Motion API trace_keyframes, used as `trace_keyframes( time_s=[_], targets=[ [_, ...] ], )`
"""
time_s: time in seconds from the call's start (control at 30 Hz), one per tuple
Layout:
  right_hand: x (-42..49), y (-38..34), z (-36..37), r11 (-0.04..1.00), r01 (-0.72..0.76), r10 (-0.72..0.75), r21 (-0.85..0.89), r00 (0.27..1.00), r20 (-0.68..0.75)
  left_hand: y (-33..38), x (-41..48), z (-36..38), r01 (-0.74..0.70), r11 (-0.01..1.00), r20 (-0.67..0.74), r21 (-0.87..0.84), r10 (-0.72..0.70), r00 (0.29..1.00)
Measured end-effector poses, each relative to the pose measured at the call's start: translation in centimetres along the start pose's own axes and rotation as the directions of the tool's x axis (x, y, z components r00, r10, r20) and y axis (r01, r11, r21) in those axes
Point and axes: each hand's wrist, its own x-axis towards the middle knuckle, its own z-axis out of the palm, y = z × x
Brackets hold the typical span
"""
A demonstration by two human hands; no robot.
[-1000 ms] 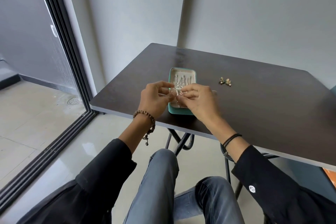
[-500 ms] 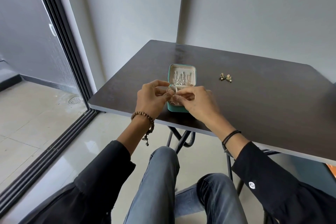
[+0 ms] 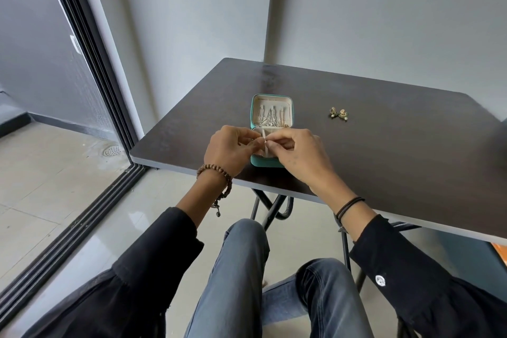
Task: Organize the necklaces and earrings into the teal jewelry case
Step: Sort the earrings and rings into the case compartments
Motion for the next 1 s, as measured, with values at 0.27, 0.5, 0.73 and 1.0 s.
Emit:
trace_keyframes(
  time_s=[0.27, 0.5, 0.73, 1.0],
  targets=[
    [-0.1, -0.1, 0.1, 1.000, -0.001, 0.001, -0.011, 1.000, -0.004, 0.0, 0.0, 0.1, -0.019, 0.990, -0.016, 0.140, 0.022, 1.000],
    [-0.4, -0.2, 0.3, 0.996, 0.057, -0.055, -0.069, 0.998, 0.024, -0.4, 0.4, -0.2, -0.079, 0.956, 0.059, 0.284, 0.065, 0.996],
    [-0.5, -0.2, 0.3, 0.990, 0.083, -0.081, -0.115, 0.997, 0.018, 0.2, 0.0, -0.2, -0.123, 0.932, 0.054, 0.341, 0.111, 0.992],
    [-0.5, 0.3, -1.0, 0.993, 0.071, -0.074, -0.090, 0.997, -0.031, 2.0, 0.2, -0.4, -0.131, 0.958, -0.031, 0.256, 0.144, 0.989]
  ],
)
